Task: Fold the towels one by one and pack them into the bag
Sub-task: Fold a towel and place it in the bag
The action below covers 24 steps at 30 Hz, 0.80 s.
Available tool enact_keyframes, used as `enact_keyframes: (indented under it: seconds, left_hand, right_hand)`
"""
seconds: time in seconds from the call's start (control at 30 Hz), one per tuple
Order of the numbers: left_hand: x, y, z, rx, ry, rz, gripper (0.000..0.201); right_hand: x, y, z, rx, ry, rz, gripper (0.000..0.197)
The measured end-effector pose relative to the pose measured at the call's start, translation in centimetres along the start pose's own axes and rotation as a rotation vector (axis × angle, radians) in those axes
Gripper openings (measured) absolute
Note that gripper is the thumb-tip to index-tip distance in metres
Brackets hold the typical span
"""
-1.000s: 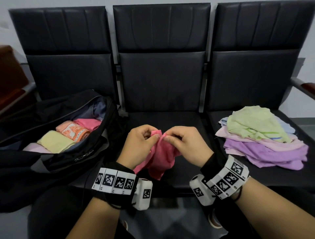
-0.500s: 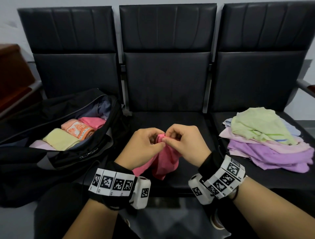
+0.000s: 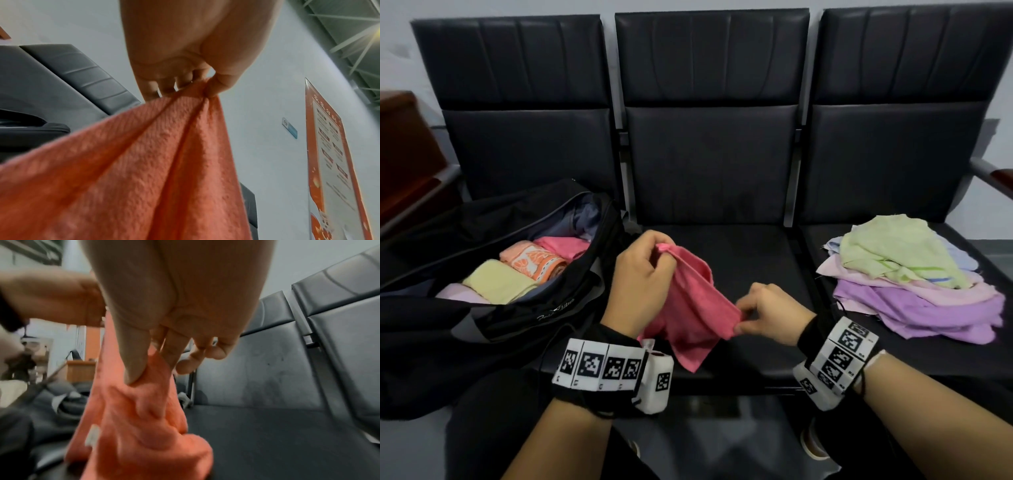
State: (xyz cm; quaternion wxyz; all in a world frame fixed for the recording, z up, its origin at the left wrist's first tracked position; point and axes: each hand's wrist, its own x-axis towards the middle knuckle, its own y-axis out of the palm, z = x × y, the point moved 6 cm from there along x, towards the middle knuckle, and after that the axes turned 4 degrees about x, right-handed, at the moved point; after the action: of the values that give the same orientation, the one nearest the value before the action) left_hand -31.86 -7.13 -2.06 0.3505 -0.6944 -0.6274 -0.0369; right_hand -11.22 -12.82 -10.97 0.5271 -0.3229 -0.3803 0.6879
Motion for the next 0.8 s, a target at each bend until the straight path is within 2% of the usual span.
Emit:
enact_keyframes:
  seconds: [0.1, 0.27, 0.37, 0.43, 0.53, 0.7, 0.8]
  left_hand:
    - [0.3, -1.1, -0.2, -0.019, 0.0, -0.088, 0.015]
    - [1.0, -3.6, 0.9, -0.07, -0.094, -0.237, 0.019]
    - [1.5, -5.4, 1.6, -0.077, -0.115, -0.312, 0.016]
    - [1.7, -6.5, 2.0, -0.059, -0.122, -0.359, 0.018]
    - [2.0, -8.1, 2.9, -0.012, -0.161, -0.429, 0.019]
    - [2.6, -9.4, 4.0, 0.039, -0.202, -0.458, 0.021]
    - [2.9, -9.7, 4.0, 0.048, -0.206, -0.482, 0.022]
  right_hand:
    - [-0.4, 1.5, -1.9, -0.159, 0.001, 0.059, 0.021]
    - [-0.9, 2.3, -4.0, -0.368, 0.016, 0.152, 0.028]
    - [-1.3, 1.3, -4.7, -0.393, 0.0, 0.113, 0.031]
    - [-1.3, -0.6, -4.9, -0.378, -0.012, 0.012, 0.032]
    - [-1.4, -4.5, -4.8, -0.262, -0.036, -0.233, 0.02]
    - [-2.2, -9.4, -3.8, -0.075, -0.069, -0.516, 0.004]
    - [-2.5, -11.7, -3.4, 0.072, -0.054, -0.685, 0.006]
